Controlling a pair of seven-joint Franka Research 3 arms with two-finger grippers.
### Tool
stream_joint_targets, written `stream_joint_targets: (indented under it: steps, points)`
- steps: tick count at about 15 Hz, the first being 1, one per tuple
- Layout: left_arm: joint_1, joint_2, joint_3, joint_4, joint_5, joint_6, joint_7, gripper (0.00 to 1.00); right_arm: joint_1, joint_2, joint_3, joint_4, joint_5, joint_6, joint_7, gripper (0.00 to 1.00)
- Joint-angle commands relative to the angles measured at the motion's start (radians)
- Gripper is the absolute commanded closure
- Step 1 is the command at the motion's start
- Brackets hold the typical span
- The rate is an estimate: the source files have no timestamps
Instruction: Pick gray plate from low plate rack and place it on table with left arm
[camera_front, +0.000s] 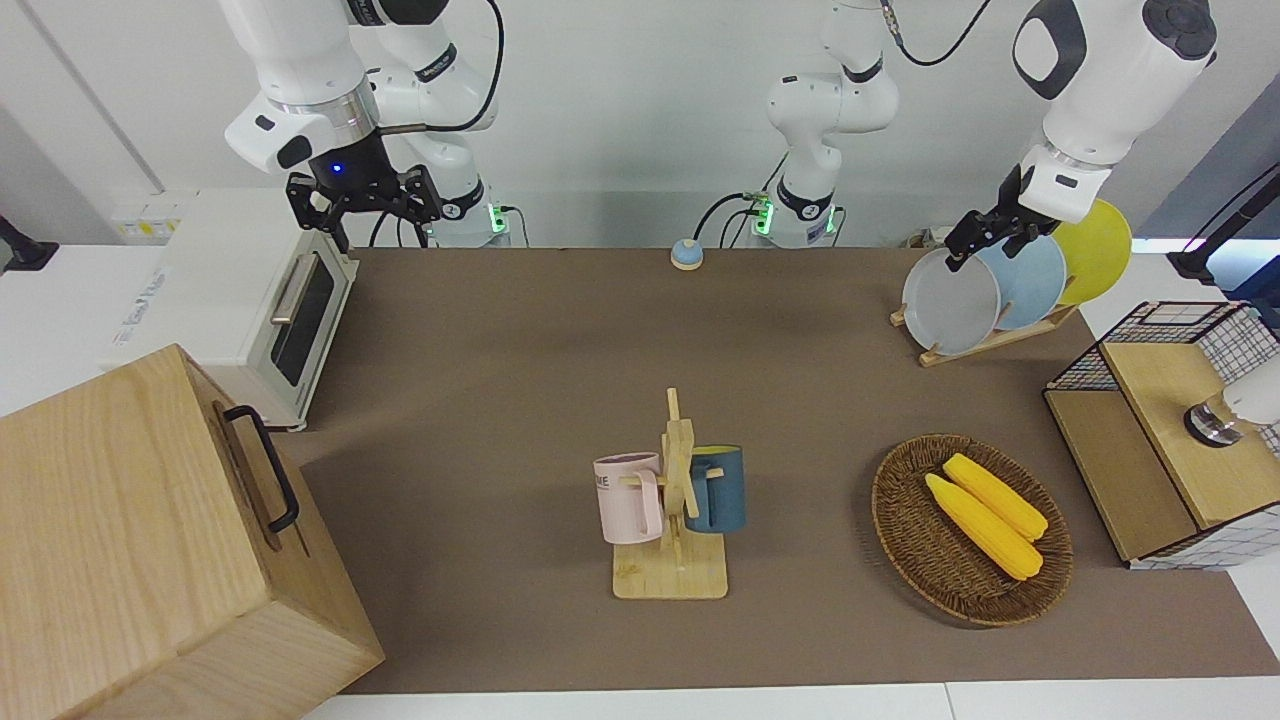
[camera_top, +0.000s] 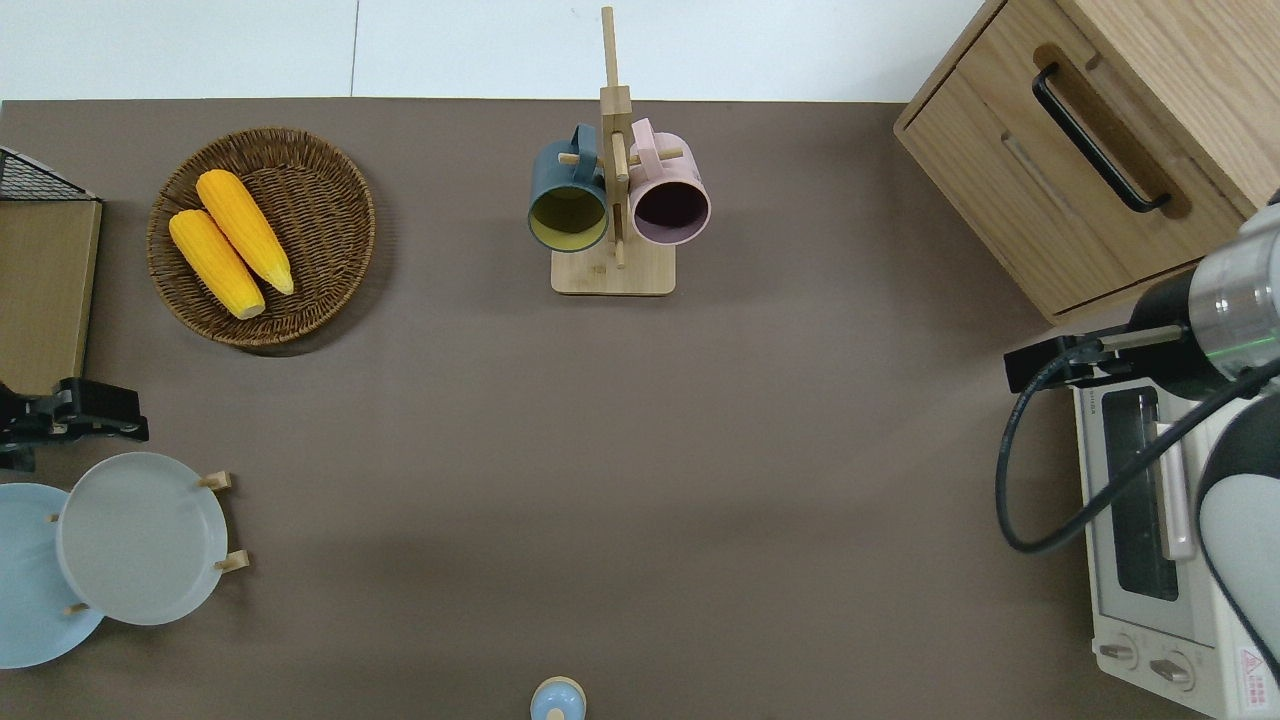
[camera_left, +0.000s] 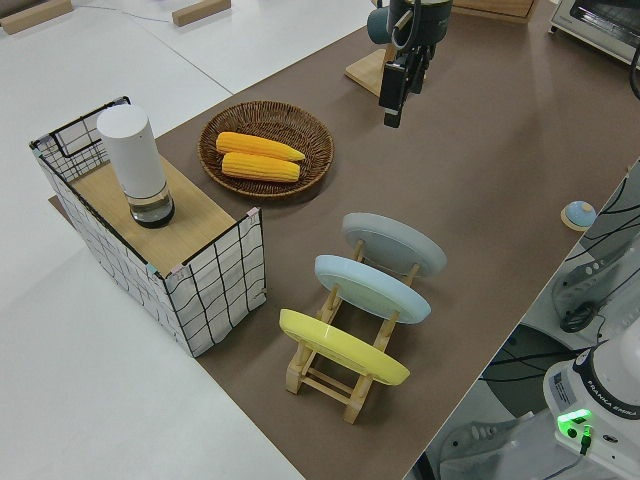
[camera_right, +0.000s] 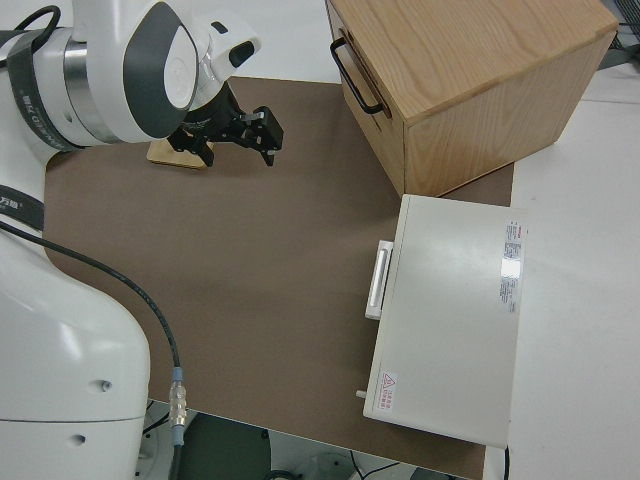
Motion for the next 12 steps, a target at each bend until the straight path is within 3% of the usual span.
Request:
stream_joint_targets:
  steps: [1, 12]
  points:
    - [0.0, 0.017, -0.006, 0.009, 0.017, -0.015, -0.07, 0.01, -0.019, -0.003, 0.017, 0.009, -0.001, -0.014, 0.012, 0.017]
    - [0.002, 0.0, 0.001, -0.037, 0.028, -0.003, -0.063, 0.01, -0.019, -0.001, 0.017, 0.009, -0.001, -0.014, 0.012, 0.017]
